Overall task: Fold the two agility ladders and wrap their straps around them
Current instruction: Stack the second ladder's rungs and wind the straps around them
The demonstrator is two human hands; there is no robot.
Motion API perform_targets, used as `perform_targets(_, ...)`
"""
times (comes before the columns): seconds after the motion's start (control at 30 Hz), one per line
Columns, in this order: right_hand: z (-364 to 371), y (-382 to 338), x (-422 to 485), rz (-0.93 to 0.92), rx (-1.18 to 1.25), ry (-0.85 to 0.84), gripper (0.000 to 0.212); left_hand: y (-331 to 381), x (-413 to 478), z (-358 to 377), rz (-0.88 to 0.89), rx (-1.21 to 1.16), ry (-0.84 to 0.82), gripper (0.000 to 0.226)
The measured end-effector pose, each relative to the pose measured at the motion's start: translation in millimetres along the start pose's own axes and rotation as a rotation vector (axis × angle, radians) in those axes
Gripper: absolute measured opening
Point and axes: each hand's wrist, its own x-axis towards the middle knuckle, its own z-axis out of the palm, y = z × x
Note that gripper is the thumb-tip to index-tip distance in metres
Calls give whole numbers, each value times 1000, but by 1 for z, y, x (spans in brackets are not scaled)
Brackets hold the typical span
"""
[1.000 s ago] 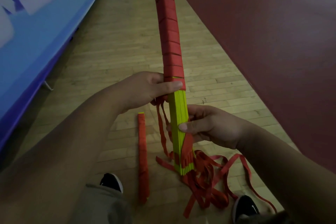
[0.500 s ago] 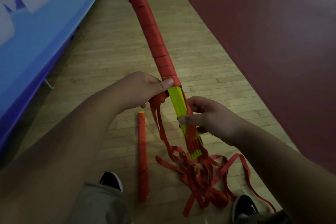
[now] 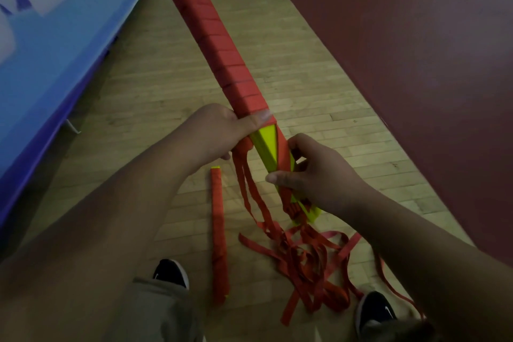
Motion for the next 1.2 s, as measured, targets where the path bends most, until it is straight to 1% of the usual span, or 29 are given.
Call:
perform_targets(0.1,0,-6,-2,6,4,5,54,1,1,1,23,-65,9,52)
perform_targets(0.2,-4,-10,-3,70,100,-60,51,3,1,-4,18,-211,-14,42)
perform_targets(0.27,-11,-12,-5,112,216,-170,48,2,3,-8,32,-292,-49,37)
perform_targets(0.33,-20,-13,-7,110,346,-344,40,3,4,-10,63,-380,-95,35)
perform_targets(0.4,-27,-12,-7,84,462,-496,37,3,3,-14,94,-449,-140,43)
perform_targets(0.47,-31,-9,-4,68,621,-611,47,0,2,-20,135,-487,-176,52)
perform_targets(0.53,-31,-4,-1,71,791,-716,60,-3,2,-25,177,-507,-211,50)
perform_targets(0.57,-31,-2,0,70,853,-764,62,-5,2,-28,193,-520,-228,45)
perform_targets(0.63,-28,0,-1,45,899,-831,64,-9,2,-31,224,-538,-262,37)
perform_targets(0.73,-22,2,-2,-25,916,-907,65,-10,-1,-31,272,-527,-308,37)
perform_targets(0.83,-18,3,-2,-64,976,-888,61,-8,-3,-34,283,-464,-289,43)
perform_targets(0.9,-17,2,0,-68,983,-823,57,-7,-2,-35,260,-398,-233,50)
perform_targets(1.03,-18,1,1,-30,856,-602,48,-4,-2,-31,177,-238,-120,44)
perform_targets(1.2,-18,0,2,29,766,-474,50,3,-3,-25,76,-124,-91,58)
